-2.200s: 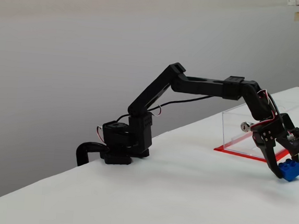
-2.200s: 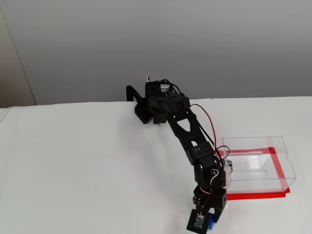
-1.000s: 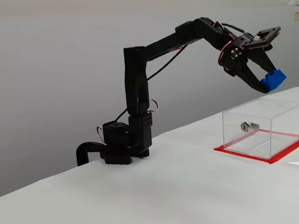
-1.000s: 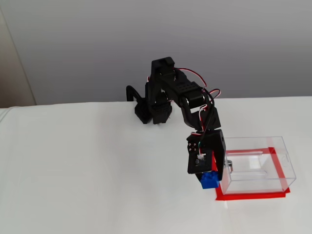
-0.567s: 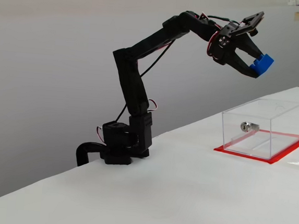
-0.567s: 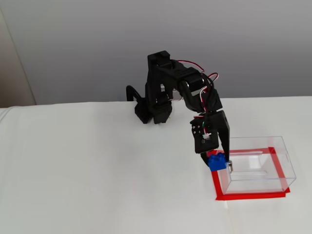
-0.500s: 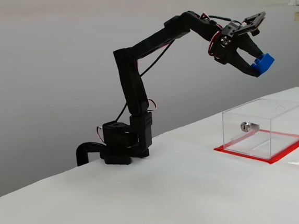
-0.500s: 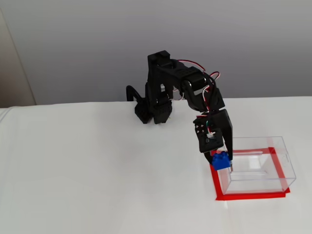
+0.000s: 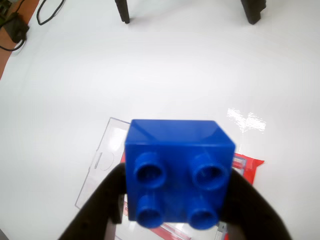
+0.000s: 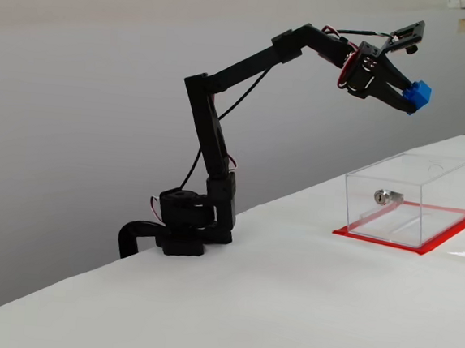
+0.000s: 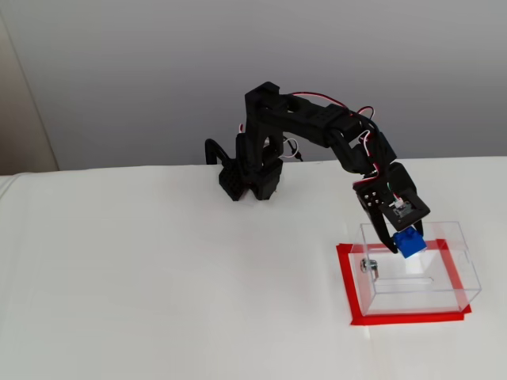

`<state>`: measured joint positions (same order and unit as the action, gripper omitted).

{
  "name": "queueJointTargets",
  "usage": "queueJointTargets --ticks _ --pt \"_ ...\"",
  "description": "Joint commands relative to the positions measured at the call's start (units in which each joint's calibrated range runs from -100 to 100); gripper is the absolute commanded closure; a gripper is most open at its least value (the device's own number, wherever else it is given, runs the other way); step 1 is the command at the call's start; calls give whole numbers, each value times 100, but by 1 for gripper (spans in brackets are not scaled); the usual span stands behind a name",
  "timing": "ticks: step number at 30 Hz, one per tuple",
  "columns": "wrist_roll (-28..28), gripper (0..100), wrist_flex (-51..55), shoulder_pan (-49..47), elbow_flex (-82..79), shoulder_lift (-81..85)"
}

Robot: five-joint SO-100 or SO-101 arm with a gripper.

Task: Pick the blue lego brick and place it into the transparent box

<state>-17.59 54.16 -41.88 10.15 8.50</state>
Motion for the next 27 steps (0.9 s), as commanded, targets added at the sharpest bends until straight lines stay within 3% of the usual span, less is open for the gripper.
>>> queueJointTargets --ticks 1,16,27 --pt "36 86 -98 -318 332 -99" --pt "42 86 -1108 -1176 341 -888" --pt "36 86 -1090 -1376 332 -1058"
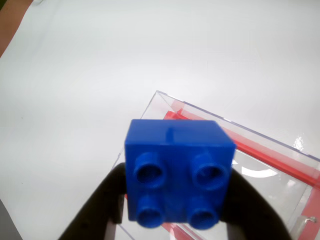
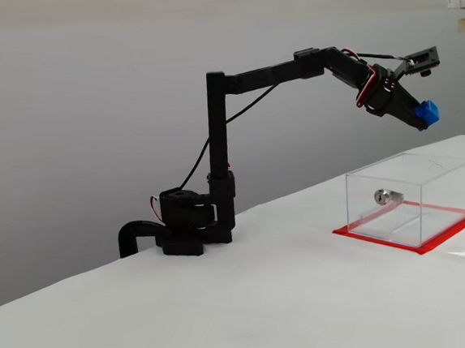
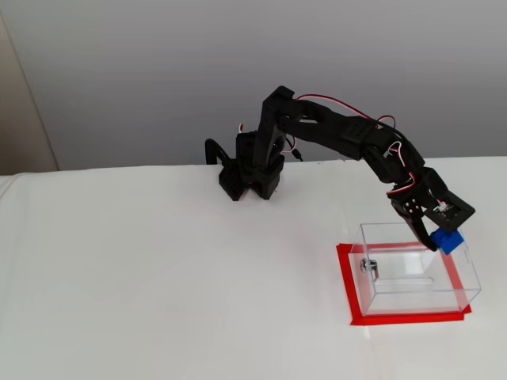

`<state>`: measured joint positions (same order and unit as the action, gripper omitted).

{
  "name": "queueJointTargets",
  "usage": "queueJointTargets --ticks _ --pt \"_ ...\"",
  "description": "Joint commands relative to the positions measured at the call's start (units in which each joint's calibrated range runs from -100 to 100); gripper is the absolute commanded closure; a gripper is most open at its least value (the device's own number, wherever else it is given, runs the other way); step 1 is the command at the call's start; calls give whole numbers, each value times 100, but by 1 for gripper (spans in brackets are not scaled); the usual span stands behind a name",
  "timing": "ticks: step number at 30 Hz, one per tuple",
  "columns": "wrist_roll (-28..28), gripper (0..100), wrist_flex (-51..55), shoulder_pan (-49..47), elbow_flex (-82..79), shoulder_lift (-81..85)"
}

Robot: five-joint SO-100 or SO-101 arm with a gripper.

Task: Pick the blue lego brick and place it into the transparent box

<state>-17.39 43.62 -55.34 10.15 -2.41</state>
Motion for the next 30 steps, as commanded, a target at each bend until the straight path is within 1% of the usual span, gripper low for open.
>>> queueJointTargets --ticks 1,12,14,17,19,30 --pt "17 86 -19 -30 332 33" --pt "22 85 -10 22 332 33" --pt "27 81 -10 30 332 33" --pt "79 70 -10 30 332 42" --pt "85 66 -19 37 332 42" --pt "85 67 -62 44 332 42"
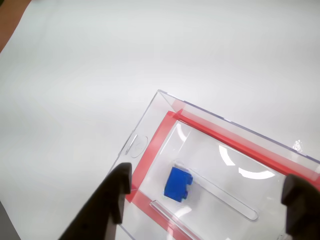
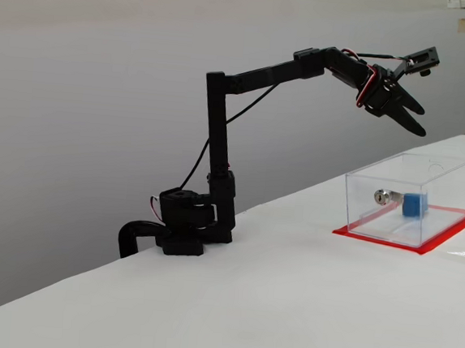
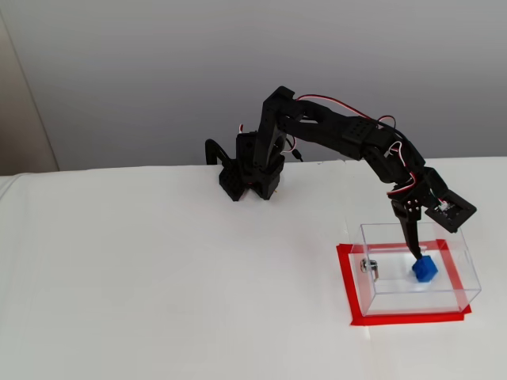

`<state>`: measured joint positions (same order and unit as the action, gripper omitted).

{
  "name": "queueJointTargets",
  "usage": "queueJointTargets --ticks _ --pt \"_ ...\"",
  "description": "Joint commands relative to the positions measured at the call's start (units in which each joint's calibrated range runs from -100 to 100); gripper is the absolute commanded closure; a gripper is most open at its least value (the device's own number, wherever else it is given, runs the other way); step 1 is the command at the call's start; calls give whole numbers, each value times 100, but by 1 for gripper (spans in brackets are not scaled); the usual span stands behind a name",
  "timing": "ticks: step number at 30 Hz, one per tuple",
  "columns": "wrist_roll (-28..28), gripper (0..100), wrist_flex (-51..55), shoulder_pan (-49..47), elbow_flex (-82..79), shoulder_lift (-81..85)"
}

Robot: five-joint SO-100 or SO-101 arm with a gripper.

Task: Pick the blue lego brick and place it into the transparent box

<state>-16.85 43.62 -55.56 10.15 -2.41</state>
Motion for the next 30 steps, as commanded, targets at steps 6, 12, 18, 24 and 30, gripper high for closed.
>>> queueJointTargets --ticks 6,12,18,24,30 --pt "31 70 -71 66 332 42" --pt "31 75 -80 81 332 42" --pt "36 88 -80 162 332 42" --pt "94 99 -80 243 332 109" --pt "271 98 -80 354 332 220"
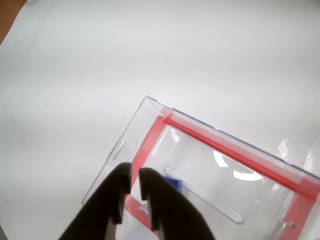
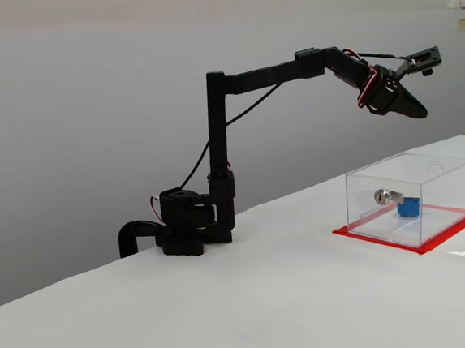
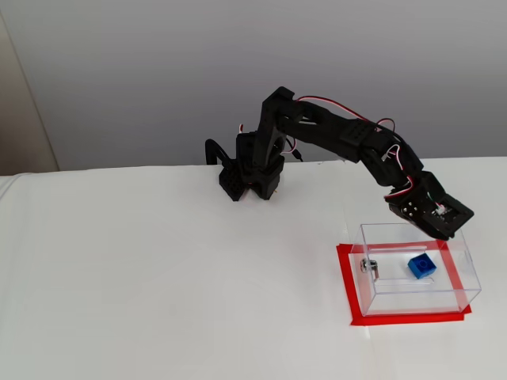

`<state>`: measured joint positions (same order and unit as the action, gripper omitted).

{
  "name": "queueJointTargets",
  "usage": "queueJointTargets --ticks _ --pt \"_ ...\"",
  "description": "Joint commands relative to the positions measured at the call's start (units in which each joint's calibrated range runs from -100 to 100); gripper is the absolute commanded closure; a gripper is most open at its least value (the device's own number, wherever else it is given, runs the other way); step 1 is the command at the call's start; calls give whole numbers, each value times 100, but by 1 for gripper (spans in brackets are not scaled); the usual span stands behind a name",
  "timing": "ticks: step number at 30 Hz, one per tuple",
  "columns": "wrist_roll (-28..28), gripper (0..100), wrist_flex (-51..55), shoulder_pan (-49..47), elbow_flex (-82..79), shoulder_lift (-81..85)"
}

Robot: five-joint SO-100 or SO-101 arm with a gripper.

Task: Pick the blue lego brick and place it into the transparent box

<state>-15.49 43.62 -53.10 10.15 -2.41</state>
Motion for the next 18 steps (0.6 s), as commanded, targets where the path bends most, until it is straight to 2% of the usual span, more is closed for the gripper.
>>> queueJointTargets --ticks 1,10,18 --pt "223 98 -71 145 332 296" --pt "1319 98 -1 759 224 1068" --pt "1434 99 -1 1898 -925 2197"
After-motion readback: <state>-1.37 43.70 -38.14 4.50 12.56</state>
